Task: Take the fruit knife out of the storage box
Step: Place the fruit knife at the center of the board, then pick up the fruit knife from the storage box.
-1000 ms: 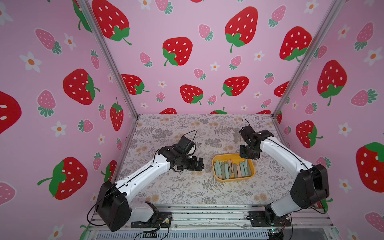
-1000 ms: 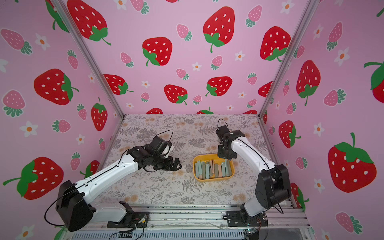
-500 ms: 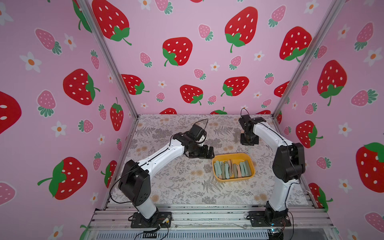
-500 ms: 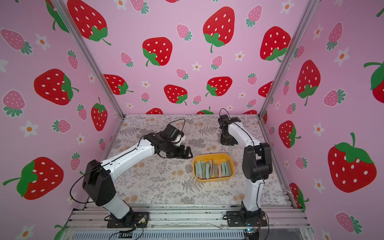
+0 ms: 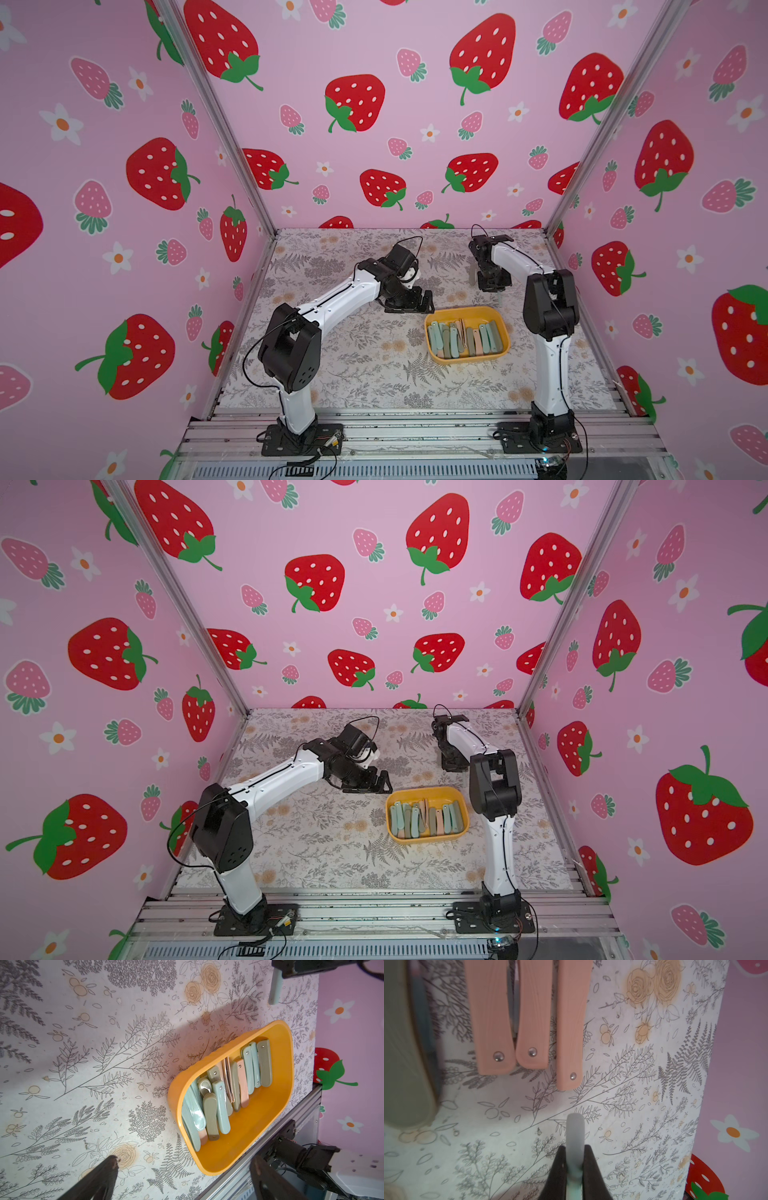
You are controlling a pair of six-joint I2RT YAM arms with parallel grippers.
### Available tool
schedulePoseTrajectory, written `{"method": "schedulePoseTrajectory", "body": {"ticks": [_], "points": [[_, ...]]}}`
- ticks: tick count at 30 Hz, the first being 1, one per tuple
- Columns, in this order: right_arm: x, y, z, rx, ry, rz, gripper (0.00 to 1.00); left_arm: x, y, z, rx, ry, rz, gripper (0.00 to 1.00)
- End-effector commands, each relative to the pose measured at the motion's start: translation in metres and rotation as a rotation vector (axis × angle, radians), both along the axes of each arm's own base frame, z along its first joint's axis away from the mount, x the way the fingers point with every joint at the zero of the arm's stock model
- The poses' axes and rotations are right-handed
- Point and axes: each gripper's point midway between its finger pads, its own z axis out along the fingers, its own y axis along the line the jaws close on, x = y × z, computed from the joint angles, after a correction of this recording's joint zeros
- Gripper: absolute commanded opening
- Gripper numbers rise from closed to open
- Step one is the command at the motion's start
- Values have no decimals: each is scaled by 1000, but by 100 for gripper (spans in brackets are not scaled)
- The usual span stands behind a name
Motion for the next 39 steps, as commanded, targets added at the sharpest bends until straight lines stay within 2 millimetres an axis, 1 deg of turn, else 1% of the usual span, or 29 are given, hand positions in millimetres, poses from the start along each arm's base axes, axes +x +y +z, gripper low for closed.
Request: {"method": "schedulePoseTrajectory", "body": {"ticks": [1,5,8,11,17,21,24,29,32,34,36,39], "points": [[-8,-6,-5,-12,47,-13,13,1,4,2,-20,7,-15,99],[-13,-3,-13,9,65,-17,14,4,10,-1,-24,10,-4,99],[-15,-4,-17,8,84,-14,20,5,13,-3,-29,15,4,99],[-16,-3,-16,13,89,-12,23,5,15,-3,-29,15,6,99],[-17,0,-3,40,61,-14,30,6,18,-1,-34,9,10,99],[-20,4,14,56,29,-9,31,6,19,1,-36,1,12,99],[-25,10,28,85,6,-7,31,5,20,4,-38,-6,17,99],[-41,28,52,149,-49,26,32,1,27,9,-30,-22,27,99],[-54,47,59,200,-64,51,32,-5,32,10,-26,-31,32,99],[-65,63,61,243,-70,68,32,-10,37,10,-21,-31,45,99],[-77,75,59,271,-70,74,32,-17,42,9,-18,-33,55,99],[-97,92,48,312,-52,83,32,-27,50,5,-12,-29,74,99]]}}
